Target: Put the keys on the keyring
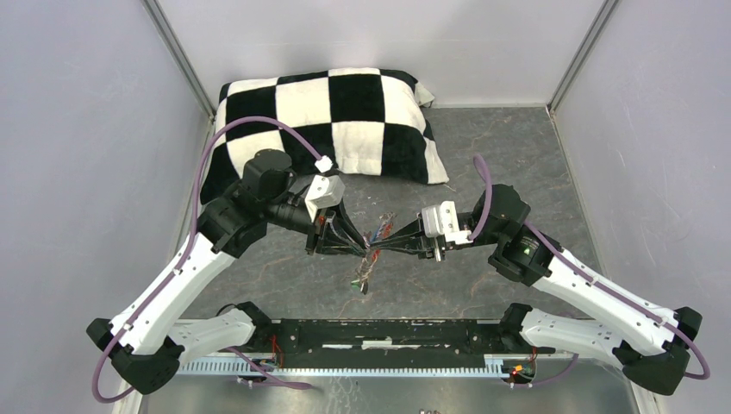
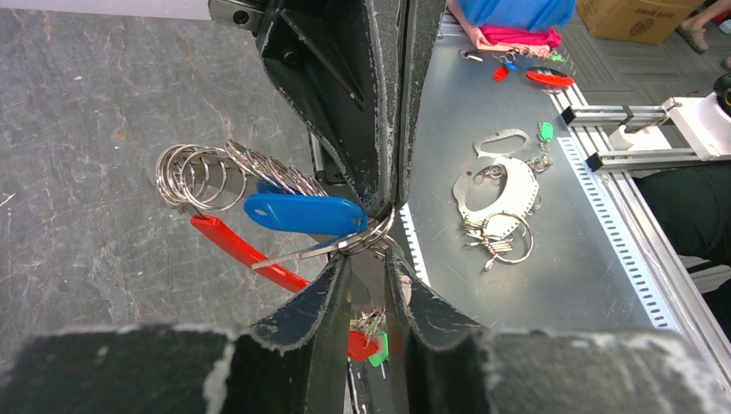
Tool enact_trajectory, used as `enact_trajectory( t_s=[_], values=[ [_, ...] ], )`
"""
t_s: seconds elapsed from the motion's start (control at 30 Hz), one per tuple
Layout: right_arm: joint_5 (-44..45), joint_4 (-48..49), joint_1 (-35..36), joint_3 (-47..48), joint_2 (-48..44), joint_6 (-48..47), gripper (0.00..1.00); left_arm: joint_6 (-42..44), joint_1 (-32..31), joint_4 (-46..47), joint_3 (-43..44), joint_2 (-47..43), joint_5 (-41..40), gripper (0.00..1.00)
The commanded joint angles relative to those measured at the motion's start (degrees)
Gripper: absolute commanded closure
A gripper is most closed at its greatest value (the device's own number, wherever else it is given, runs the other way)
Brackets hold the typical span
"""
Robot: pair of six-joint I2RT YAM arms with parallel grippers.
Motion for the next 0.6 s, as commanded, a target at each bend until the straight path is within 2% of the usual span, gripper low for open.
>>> enact_trajectory(
  t_s=[0.0, 0.37, 0.57],
  values=[
    [0.34, 2.11, 0.14, 0.08, -0.73, 0.80, 1.00, -2.99, -0.50, 2.66, -0.04, -0.89, -0.99, 0.72],
    [0.26, 2.54, 0.10, -0.20, -1.00, 0.86, 1.00, -3.92, -0.55, 2.66, -0.62, -0.96, -3.84, 0.71],
    [0.34, 2.72, 0.09, -0.49, -0.84, 1.00, 1.00, -4.36, -0.50, 3.67, -0.50, -1.06, -0.28, 0.76]
  ],
)
